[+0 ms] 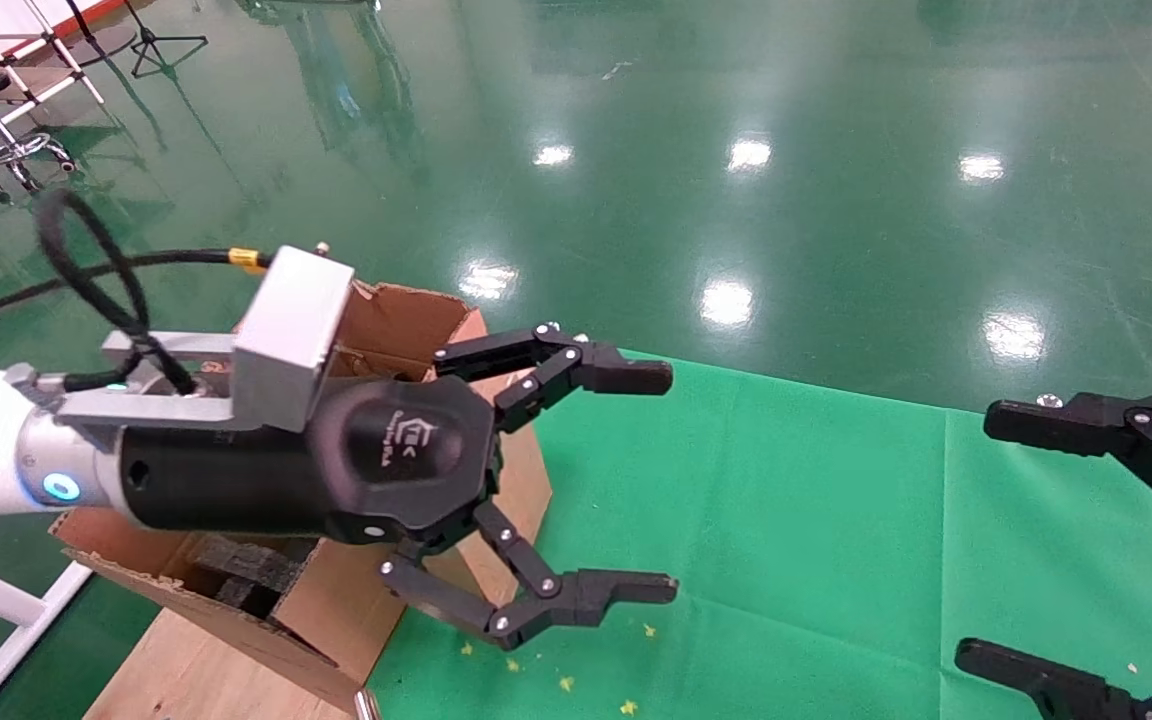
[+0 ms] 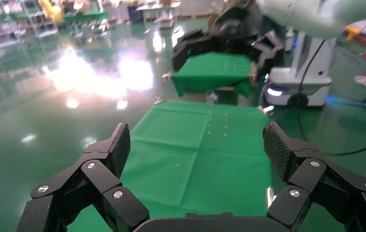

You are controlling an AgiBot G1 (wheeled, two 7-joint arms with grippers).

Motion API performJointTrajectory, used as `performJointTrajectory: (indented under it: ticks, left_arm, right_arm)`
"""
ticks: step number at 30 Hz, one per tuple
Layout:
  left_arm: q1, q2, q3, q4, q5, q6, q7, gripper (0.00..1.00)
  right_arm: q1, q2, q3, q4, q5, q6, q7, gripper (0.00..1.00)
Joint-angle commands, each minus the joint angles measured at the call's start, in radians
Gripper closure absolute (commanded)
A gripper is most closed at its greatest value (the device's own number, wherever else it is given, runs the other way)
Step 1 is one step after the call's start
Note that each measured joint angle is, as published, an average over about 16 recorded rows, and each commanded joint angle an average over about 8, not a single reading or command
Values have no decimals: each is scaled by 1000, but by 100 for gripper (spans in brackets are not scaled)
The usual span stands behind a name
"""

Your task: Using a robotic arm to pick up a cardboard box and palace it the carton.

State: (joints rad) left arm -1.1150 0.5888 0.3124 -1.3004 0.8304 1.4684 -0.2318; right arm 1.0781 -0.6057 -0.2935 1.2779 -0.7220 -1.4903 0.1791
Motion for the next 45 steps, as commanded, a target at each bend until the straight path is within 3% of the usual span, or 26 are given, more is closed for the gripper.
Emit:
performJointTrajectory:
  ticks: [1, 3, 14, 17, 32, 40, 45]
  left_arm:
    - [-12, -11, 10, -7, 36, -9, -11, 0]
    - [-38, -19, 29, -16, 89, -25, -43, 0]
    - [-106, -40, 79, -33, 219, -51, -114, 0]
    - [-145, -45, 105, -38, 298, -66, -171, 0]
    - [-456, 69, 305, -46, 885, -66, -895, 0]
    - [-491, 144, 365, -46, 1029, -14, -1182, 0]
    - [-497, 162, 385, -51, 1082, 6, -1285, 0]
  right_arm:
    - [0, 0, 0, 0, 0, 0, 0, 91]
    - [0, 0, 0, 0, 0, 0, 0, 100]
    - [0, 0, 0, -1, 0, 0, 0, 100]
    - [0, 0, 0, -1, 0, 0, 0, 100]
    - [0, 0, -1, -1, 1, 0, -1, 100]
    - [0, 1, -1, -1, 1, 0, -1, 100]
    - [1, 1, -2, -1, 1, 0, -1, 100]
